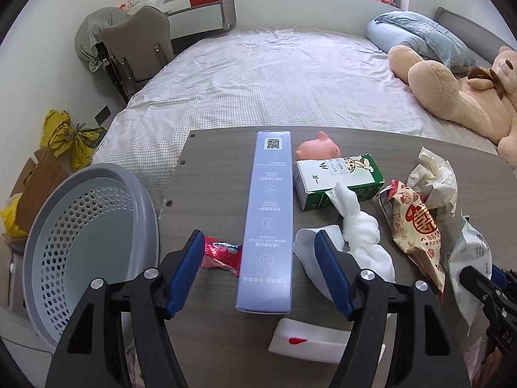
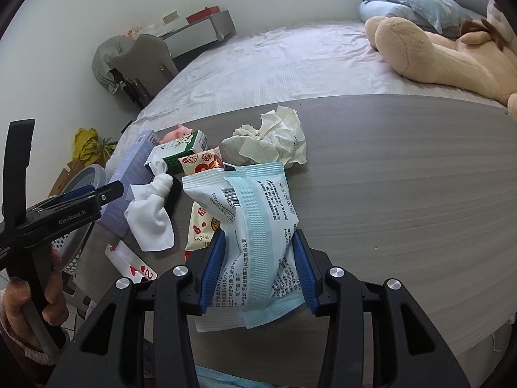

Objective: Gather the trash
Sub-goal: 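Lift the mask packet with the right gripper while the left gripper grasps the lavender box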

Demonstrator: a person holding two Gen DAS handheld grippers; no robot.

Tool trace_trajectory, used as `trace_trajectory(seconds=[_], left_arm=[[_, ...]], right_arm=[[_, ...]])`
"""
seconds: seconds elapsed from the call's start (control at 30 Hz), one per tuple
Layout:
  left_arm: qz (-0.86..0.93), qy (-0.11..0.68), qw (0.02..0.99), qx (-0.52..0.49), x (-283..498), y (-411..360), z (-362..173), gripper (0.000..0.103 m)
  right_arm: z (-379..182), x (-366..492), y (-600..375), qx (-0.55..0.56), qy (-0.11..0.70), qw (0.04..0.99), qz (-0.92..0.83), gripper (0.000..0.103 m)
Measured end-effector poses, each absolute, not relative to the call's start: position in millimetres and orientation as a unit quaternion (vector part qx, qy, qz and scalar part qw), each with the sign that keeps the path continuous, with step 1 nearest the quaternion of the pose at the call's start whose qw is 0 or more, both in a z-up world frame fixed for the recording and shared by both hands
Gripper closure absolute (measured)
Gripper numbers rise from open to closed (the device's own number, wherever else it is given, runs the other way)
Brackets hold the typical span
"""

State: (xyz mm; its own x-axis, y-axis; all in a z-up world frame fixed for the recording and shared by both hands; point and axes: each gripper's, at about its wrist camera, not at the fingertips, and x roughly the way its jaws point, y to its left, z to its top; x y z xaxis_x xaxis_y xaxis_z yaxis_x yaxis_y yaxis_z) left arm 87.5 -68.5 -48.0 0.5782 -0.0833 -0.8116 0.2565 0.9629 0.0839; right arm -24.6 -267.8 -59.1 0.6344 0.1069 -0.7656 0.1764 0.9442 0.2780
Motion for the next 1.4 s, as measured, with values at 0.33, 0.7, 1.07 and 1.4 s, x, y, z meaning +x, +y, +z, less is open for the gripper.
trace_trajectory(seconds=[0.33, 0.7, 1.07, 1.4], left_arm=[[-0.095, 0.468, 0.875, 0.079, 120.8, -64.1, -52.7, 0.034], [-0.095, 0.489, 0.863, 0.087, 143.6, -67.4, -69.7, 0.045], [-0.108, 0.484, 0.865, 0.076, 138.3, -64.7, -60.8, 0.072], [-0.11, 0.441, 0.888, 0.067, 107.5, -52.7, -20.4, 0.072]], right_arm=[[-58.7, -26.6, -271.5, 0.172, 0.424, 0.889, -0.022, 0.061], [-61.4, -23.6, -271.1, 0.173, 0.429, 0.886, -0.024, 0.061], [-61.8, -23.3, -271.5, 0.175, 0.428, 0.886, -0.026, 0.061], [-47.5, -30.2, -269.0, 0.166, 0.415, 0.894, -0.03, 0.061]])
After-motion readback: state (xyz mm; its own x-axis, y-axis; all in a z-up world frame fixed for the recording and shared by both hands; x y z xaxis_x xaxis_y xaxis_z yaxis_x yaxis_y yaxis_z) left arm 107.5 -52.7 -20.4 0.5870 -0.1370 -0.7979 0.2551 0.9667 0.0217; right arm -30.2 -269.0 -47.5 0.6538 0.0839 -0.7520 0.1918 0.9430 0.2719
